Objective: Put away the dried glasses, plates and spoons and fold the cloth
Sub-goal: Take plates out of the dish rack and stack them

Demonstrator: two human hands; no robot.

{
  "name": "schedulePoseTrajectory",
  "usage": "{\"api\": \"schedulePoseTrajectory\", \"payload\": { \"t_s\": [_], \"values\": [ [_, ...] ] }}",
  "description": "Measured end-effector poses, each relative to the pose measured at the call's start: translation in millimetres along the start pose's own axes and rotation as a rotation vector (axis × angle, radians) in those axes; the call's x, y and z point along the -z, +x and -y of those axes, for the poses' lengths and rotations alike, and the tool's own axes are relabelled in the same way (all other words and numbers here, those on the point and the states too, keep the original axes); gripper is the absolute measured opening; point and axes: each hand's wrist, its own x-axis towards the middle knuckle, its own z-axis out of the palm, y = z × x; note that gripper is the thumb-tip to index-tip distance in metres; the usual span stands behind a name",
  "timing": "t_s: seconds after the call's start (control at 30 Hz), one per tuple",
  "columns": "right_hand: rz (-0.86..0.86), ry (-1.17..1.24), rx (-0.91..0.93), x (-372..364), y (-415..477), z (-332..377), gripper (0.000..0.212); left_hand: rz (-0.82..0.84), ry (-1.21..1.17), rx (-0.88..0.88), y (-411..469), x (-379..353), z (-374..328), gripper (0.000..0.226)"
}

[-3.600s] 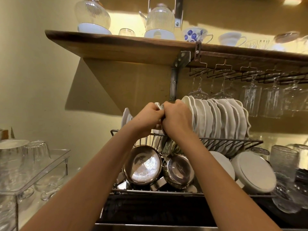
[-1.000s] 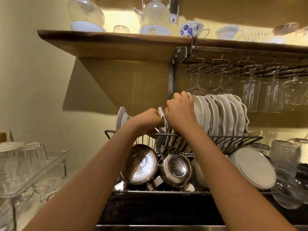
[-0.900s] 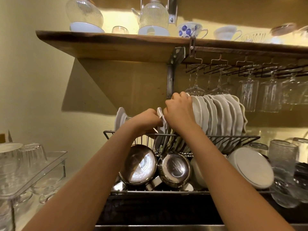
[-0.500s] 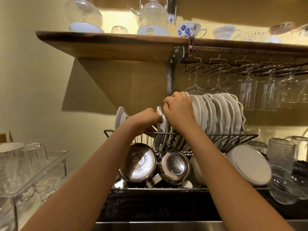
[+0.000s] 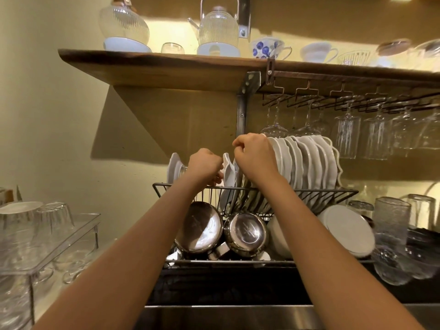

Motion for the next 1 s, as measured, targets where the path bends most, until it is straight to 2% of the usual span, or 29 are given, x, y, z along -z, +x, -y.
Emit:
{"api": "schedulePoseTrajectory", "payload": {
  "t_s": [0.27,0.77,1.0],
  "values": [
    [0.018,-0.017,-0.033,26,-10,10,0.029,-0.087,-0.009,0.012,-17,6,-7,0.020],
    [0.122,-0.010,-0.098,77,-52,22,0.030,-0.044,0.065,-0.082,-90,8,-38,0.023],
    [0.097,0.013,-0.146,101,-81,6,0.028,-0.011,-0.046,-0.041,-128,-17,-50,0.023]
  ]
}}
